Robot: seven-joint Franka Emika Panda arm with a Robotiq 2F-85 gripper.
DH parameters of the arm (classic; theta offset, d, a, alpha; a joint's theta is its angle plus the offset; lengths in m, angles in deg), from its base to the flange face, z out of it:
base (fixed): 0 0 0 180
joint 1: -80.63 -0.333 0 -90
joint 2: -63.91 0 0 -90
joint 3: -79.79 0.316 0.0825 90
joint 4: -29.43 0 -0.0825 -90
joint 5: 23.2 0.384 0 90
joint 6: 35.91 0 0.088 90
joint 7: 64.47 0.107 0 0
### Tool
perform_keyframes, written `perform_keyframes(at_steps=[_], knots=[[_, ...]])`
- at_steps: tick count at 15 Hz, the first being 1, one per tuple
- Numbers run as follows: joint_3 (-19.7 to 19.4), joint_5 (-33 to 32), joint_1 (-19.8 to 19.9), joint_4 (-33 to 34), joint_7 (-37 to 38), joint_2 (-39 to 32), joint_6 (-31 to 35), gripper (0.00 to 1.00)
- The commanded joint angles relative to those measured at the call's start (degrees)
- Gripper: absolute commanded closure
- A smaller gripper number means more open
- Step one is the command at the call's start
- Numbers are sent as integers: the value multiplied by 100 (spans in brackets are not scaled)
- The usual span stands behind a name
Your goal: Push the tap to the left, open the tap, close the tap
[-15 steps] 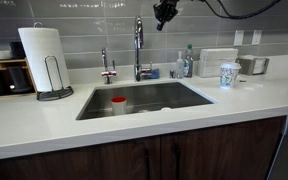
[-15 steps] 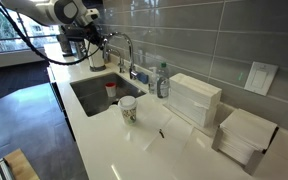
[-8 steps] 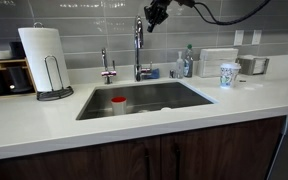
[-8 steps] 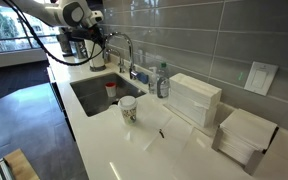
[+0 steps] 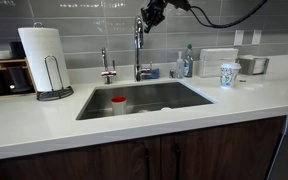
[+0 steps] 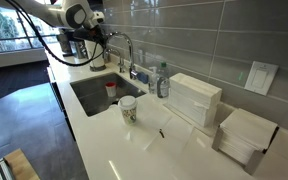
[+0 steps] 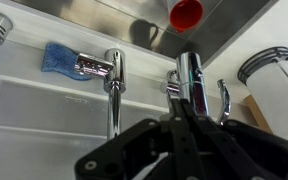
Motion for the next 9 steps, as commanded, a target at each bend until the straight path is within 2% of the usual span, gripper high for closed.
perform_keyframes(at_steps=[1, 9], knots=[[-48, 2, -50, 24, 6, -4, -24, 94], [17, 89, -55, 258, -274, -222, 49, 97]])
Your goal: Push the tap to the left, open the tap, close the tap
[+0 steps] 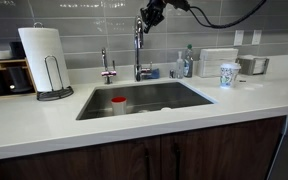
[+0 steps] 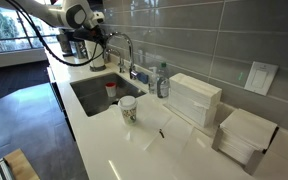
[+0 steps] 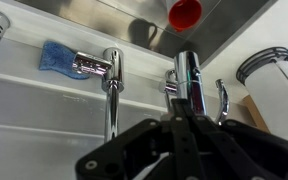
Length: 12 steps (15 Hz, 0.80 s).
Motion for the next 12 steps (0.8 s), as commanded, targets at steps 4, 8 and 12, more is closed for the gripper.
perform_keyframes(at_steps=[4, 8, 12], knots=[[35, 93, -44, 398, -500, -365, 36, 96], [201, 402, -34, 700, -932, -597, 2, 97], [373, 605, -52, 1031, -1246, -827, 6, 96]])
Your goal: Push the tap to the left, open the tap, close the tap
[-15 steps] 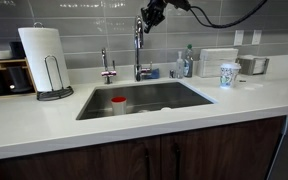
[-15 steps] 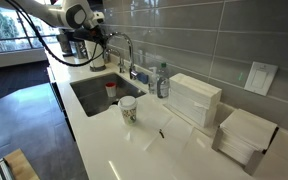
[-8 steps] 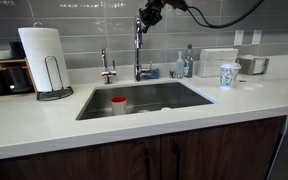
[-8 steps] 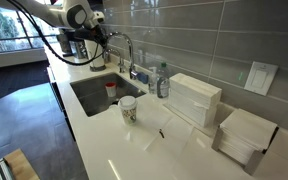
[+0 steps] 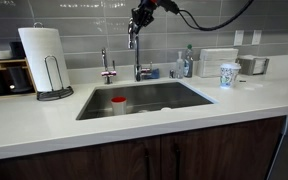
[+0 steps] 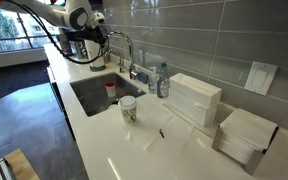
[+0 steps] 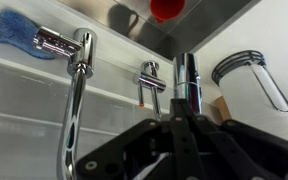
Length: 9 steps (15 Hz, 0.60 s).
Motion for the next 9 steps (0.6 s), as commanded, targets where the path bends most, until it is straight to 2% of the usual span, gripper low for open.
perform_keyframes(at_steps=[1, 9], knots=[[182, 300, -18, 416, -353, -328, 5, 95], [252, 322, -80, 850, -328, -778, 198, 96]])
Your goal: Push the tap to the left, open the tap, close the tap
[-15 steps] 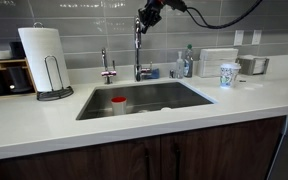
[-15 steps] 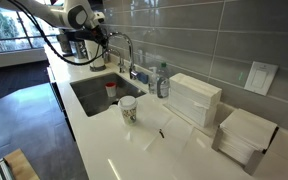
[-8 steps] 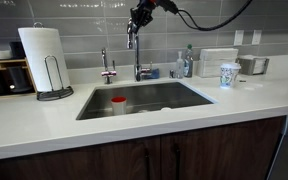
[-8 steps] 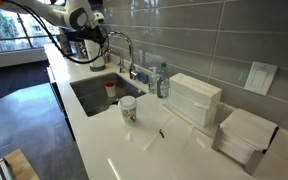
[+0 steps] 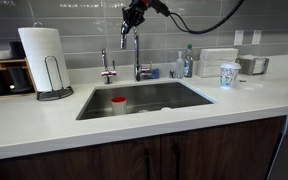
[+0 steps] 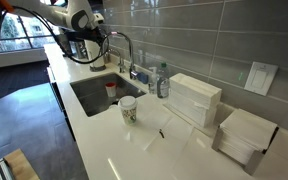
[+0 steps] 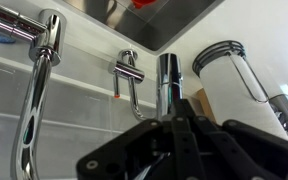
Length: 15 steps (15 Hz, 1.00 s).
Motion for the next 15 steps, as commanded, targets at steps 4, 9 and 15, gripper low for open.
perform_keyframes(at_steps=[4, 9, 15], knots=[[-5, 31, -24, 287, -147, -353, 108, 96], [-347, -246, 55, -69, 110, -51, -699, 96], [-834, -544, 89, -145, 599, -270, -816, 97]])
